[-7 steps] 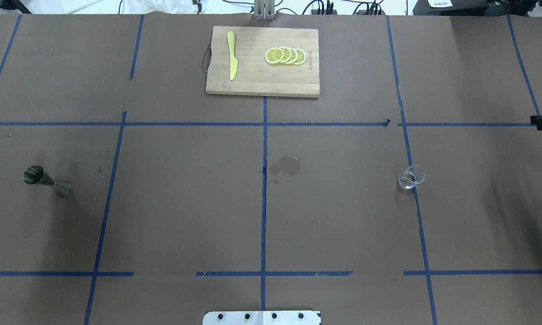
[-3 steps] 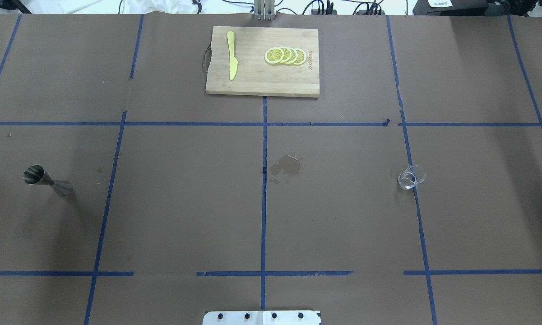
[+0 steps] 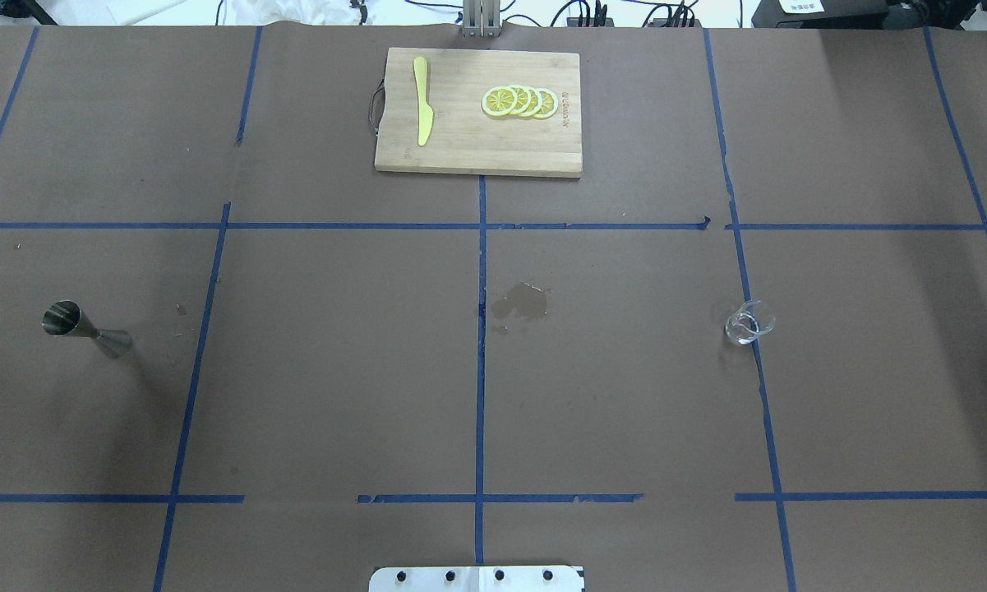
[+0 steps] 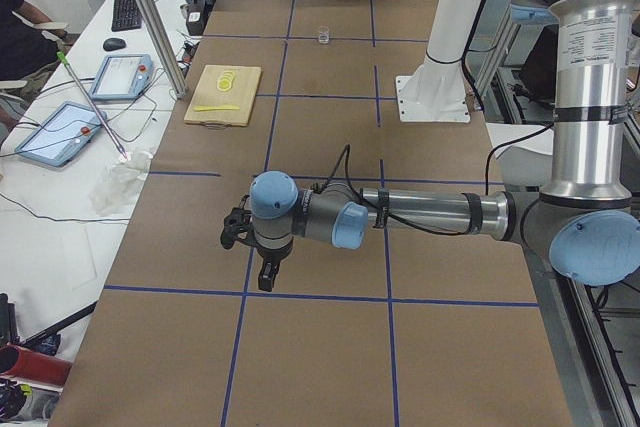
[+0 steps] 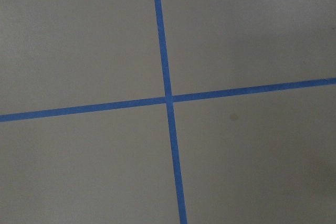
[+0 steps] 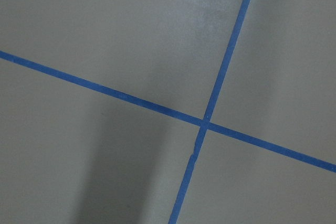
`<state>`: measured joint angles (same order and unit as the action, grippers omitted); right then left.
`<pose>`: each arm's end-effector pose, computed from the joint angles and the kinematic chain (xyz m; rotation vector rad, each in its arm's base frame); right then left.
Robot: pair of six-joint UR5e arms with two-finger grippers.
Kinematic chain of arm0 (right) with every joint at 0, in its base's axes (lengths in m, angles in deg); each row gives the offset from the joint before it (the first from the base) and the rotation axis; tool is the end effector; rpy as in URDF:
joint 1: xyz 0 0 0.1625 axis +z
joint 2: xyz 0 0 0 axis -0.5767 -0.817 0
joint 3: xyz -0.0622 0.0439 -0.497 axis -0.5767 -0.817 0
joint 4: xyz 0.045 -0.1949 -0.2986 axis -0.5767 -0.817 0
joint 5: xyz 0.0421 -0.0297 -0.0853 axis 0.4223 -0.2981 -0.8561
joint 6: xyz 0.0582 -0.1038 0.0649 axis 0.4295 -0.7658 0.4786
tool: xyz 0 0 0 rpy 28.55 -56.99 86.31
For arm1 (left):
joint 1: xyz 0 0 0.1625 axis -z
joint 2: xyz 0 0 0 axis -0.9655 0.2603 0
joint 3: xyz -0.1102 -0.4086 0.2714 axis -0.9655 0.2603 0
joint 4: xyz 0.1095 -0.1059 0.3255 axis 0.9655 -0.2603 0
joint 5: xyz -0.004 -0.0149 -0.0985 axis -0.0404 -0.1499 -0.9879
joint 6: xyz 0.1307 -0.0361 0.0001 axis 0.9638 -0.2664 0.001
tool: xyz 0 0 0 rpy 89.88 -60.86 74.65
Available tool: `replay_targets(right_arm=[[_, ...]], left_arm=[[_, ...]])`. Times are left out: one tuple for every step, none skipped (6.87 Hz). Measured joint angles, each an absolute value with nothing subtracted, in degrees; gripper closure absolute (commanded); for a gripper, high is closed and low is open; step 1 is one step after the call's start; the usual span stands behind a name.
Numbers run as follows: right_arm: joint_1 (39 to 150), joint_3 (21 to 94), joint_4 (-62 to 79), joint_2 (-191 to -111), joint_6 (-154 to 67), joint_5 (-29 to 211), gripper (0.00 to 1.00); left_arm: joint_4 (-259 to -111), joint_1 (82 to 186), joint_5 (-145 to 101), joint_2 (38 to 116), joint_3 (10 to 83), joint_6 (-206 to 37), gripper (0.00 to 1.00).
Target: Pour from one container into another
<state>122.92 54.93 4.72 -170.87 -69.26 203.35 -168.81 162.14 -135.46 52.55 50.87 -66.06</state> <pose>0.0183 -0.4530 0.7381 0.2128 -0.7838 -0.2610 -0.0174 -0.4096 0.7343 0.1914 0.7839 0.1839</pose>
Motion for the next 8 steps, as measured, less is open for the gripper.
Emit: replay_targets(right_arm=[[122.7, 54.9, 4.8, -171.7, -69.3, 203.0, 0.00], [122.6, 54.8, 5.1, -172.6, -69.0, 202.6, 0.00], [122.5, 54.8, 5.3, -173.0, -68.7, 202.5, 0.00], [122.5, 54.8, 5.3, -173.2, -68.6, 202.5, 0.00], [122.5, 54.7, 5.4, -173.3, -68.6, 202.6, 0.00], [122.5, 54.7, 5.4, -173.3, -68.6, 202.5, 0.00], [122.5, 54.6, 5.4, -173.3, -68.5, 202.5, 0.00], [122.5, 54.7, 5.4, -173.3, -68.4, 202.6, 0.00]], left_arm=[[-169.8, 162.1, -135.4, 50.5, 51.1, -62.6, 0.00], [-171.5, 162.1, -135.5, 49.6, 50.9, -61.3, 0.00], [-172.4, 162.2, -135.7, 49.6, 50.8, -60.9, 0.00], [-172.6, 162.3, -135.5, 49.5, 51.1, -61.0, 0.00], [-172.0, 162.3, -135.4, 49.3, 51.6, -62.5, 0.00], [-169.2, 162.4, -135.4, 50.6, 52.0, -65.6, 0.00], [-165.6, 162.4, -135.6, 52.6, 52.2, -68.2, 0.00], [-163.2, 162.4, -135.7, 53.8, 52.3, -69.6, 0.00]])
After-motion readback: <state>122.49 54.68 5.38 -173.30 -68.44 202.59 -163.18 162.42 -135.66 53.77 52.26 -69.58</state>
